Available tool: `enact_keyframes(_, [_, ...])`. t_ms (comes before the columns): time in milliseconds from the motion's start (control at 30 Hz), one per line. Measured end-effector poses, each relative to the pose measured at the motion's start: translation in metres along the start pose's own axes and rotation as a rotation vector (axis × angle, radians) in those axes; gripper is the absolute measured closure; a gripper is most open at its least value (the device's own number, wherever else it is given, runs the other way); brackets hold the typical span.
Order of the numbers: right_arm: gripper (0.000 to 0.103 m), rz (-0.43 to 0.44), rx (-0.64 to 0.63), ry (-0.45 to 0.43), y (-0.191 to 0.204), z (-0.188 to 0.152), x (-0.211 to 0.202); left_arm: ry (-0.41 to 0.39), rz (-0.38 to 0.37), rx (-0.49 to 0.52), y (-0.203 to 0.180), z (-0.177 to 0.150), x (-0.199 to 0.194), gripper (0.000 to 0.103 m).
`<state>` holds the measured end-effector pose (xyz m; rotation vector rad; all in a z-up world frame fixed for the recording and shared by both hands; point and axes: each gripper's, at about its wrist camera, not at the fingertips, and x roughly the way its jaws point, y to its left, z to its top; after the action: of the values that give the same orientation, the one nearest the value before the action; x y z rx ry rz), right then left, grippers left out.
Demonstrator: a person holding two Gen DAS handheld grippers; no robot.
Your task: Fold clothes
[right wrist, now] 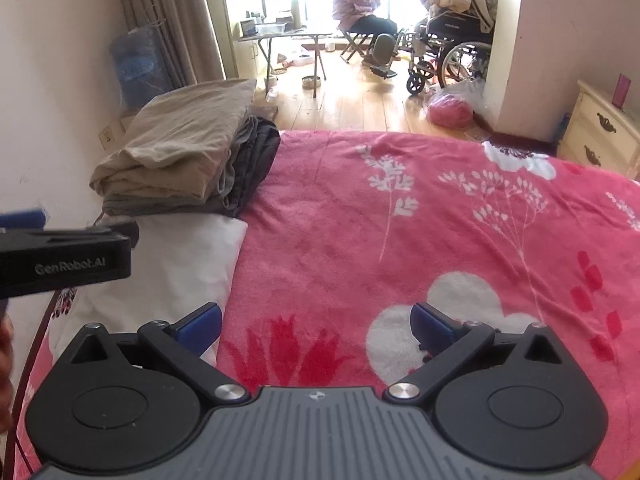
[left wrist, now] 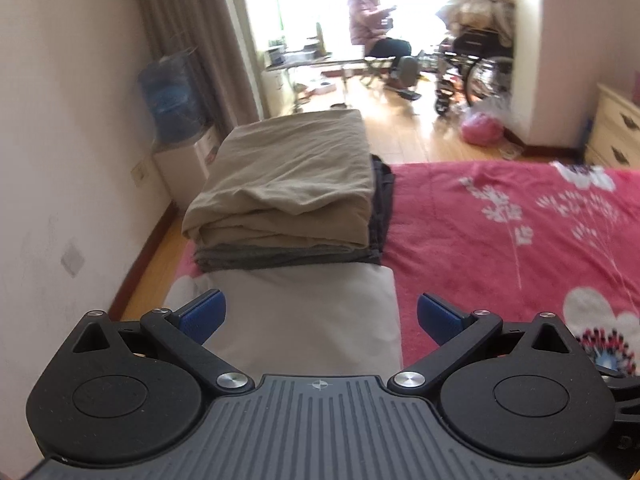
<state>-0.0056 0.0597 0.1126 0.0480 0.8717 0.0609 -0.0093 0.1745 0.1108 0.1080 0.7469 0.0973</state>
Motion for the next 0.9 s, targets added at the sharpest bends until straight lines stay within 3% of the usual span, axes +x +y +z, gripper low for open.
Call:
enact_keyframes(167, [0.001,-0.009,-0.023,-0.015,0.006,0.008,-0.002,-0.019,0.046,-0.107,0.012,-0.004,0.001,0.0])
enact_keyframes(300, [0.001,-0.009,-0.036,-0.004,0.013,0.006,0.0,-0.009,0.058,-0.117,0.019,-0.007,-0.001,0.0])
enact_keyframes(467, [0.001,-0.003,-0.05,0.027,0.023,-0.001,0.006,0.059,0.047,-0.11,0.026,-0.014,0.004,0.001])
enact_keyframes(900, [0.001,-0.02,-0.065,0.002,0.035,0.004,0.0,0.072,0.036,-0.117,0.032,-0.014,-0.001,0.001])
